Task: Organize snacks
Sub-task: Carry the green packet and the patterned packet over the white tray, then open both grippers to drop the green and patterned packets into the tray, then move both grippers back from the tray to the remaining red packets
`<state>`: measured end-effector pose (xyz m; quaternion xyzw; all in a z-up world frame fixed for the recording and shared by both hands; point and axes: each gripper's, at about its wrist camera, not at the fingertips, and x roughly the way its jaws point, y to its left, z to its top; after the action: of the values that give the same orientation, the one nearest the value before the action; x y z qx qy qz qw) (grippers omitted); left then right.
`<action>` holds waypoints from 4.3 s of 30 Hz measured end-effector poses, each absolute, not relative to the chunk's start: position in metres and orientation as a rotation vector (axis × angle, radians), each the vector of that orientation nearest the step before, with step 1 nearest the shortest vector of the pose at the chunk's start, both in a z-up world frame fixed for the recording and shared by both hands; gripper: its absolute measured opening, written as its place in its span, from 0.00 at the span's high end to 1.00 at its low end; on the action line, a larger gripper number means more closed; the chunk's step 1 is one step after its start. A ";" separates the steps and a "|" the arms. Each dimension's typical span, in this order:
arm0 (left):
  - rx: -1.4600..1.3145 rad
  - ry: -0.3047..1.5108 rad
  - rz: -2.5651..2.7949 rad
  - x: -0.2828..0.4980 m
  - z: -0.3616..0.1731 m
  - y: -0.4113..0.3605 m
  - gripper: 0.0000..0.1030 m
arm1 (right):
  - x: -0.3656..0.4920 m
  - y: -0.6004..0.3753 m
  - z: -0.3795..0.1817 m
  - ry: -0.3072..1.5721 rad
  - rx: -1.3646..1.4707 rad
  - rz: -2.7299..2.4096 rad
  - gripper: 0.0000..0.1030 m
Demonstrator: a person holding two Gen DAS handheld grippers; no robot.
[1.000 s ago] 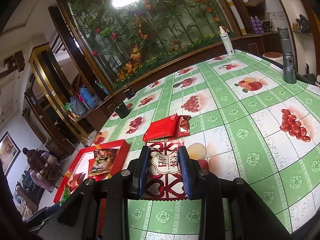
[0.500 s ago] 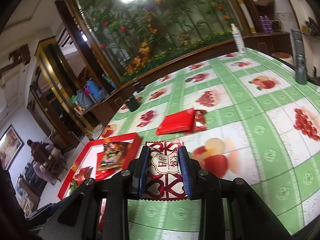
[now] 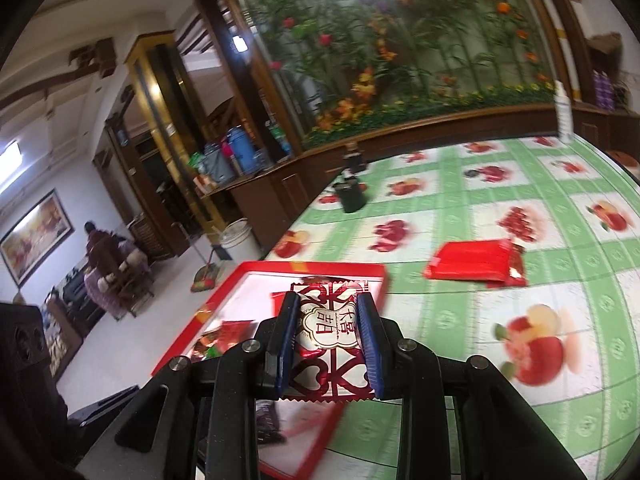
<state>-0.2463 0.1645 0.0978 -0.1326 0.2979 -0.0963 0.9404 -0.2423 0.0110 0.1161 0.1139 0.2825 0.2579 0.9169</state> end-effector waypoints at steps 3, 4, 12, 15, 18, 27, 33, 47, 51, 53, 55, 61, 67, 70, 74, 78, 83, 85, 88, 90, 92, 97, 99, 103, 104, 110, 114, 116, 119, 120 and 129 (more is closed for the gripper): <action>-0.270 0.598 -0.169 -0.243 0.100 0.175 0.61 | -0.240 0.030 0.118 0.581 0.221 0.557 0.71; -0.269 0.596 -0.161 -0.242 0.100 0.179 0.61 | -0.238 0.036 0.118 0.588 0.228 0.566 0.71; -0.284 0.608 -0.081 -0.230 0.089 0.209 0.61 | -0.218 0.069 0.104 0.666 0.271 0.585 0.71; -0.294 0.617 -0.058 -0.226 0.084 0.219 0.61 | -0.212 0.085 0.098 0.693 0.269 0.590 0.71; -0.281 0.622 -0.029 -0.221 0.080 0.226 0.61 | -0.205 0.101 0.094 0.726 0.265 0.593 0.71; -0.269 0.659 0.018 -0.206 0.067 0.242 0.61 | -0.189 0.140 0.081 0.777 0.211 0.548 0.71; -0.261 0.694 0.033 -0.200 0.057 0.246 0.61 | -0.184 0.149 0.067 0.794 0.170 0.520 0.70; -0.205 0.654 0.145 -0.214 0.067 0.247 0.36 | -0.188 0.109 0.084 0.719 0.187 0.458 0.50; -0.153 0.593 0.144 -0.230 0.081 0.232 0.26 | -0.192 0.066 0.096 0.662 0.221 0.411 0.44; -0.122 0.556 0.125 -0.239 0.089 0.221 0.25 | -0.193 0.040 0.100 0.638 0.245 0.378 0.41; -0.080 0.532 0.085 -0.245 0.097 0.204 0.25 | -0.192 0.009 0.103 0.623 0.280 0.334 0.41; -0.014 0.511 -0.045 -0.254 0.111 0.155 0.20 | -0.192 -0.100 0.100 0.604 0.441 0.189 0.40; 0.040 0.560 -0.171 -0.254 0.103 0.107 0.20 | -0.209 -0.212 0.084 0.578 0.591 0.018 0.38; 0.067 0.586 -0.198 -0.253 0.097 0.087 0.20 | -0.221 -0.261 0.078 0.547 0.658 -0.054 0.38; 0.114 0.621 -0.235 -0.253 0.088 0.060 0.20 | -0.232 -0.309 0.075 0.503 0.729 -0.117 0.38; 0.157 0.642 -0.264 -0.256 0.083 0.039 0.20 | -0.234 -0.331 0.077 0.480 0.760 -0.128 0.38; 0.184 0.665 -0.275 -0.251 0.078 0.025 0.20 | -0.218 -0.327 0.083 0.490 0.738 -0.074 0.38; 0.191 0.675 -0.273 -0.248 0.076 0.021 0.20 | -0.212 -0.316 0.087 0.499 0.713 -0.050 0.38; 0.193 0.691 -0.266 -0.242 0.074 0.018 0.20 | -0.196 -0.297 0.092 0.514 0.669 -0.009 0.38; 0.194 0.700 -0.261 -0.236 0.072 0.017 0.20 | -0.183 -0.285 0.093 0.530 0.645 0.024 0.38; 0.193 0.710 -0.250 -0.230 0.070 0.018 0.20 | -0.171 -0.274 0.094 0.546 0.618 0.051 0.38; 0.188 0.740 -0.222 -0.213 0.064 0.020 0.20 | -0.139 -0.250 0.086 0.592 0.586 0.114 0.38; 0.181 0.753 -0.204 -0.205 0.061 0.022 0.20 | -0.128 -0.242 0.082 0.612 0.587 0.132 0.38; 0.168 0.777 -0.172 -0.191 0.059 0.026 0.20 | -0.103 -0.228 0.071 0.648 0.598 0.166 0.38; 0.168 0.781 -0.165 -0.188 0.059 0.026 0.20 | -0.096 -0.224 0.069 0.653 0.605 0.176 0.38; 0.176 0.803 -0.138 -0.168 0.058 0.024 0.20 | -0.067 -0.207 0.054 0.663 0.631 0.252 0.39; 0.163 0.823 -0.122 -0.149 0.055 0.021 0.20 | -0.061 -0.206 0.047 0.705 0.607 0.272 0.39; 0.156 0.831 -0.116 -0.141 0.055 0.022 0.20 | -0.060 -0.203 0.045 0.731 0.588 0.298 0.39; 0.138 0.827 -0.074 -0.134 0.057 0.036 0.20 | -0.061 -0.197 0.046 0.749 0.579 0.336 0.39; 0.131 0.827 -0.058 -0.132 0.057 0.041 0.20 | -0.062 -0.195 0.047 0.753 0.573 0.351 0.39; 0.070 0.829 0.056 -0.137 0.053 0.086 0.20 | -0.070 -0.147 0.046 0.799 0.338 0.397 0.39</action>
<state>-0.1365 0.0856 0.0527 0.0341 0.4027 0.0272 0.9143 -0.0698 -0.1474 0.0456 0.1628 0.3847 0.1912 0.8882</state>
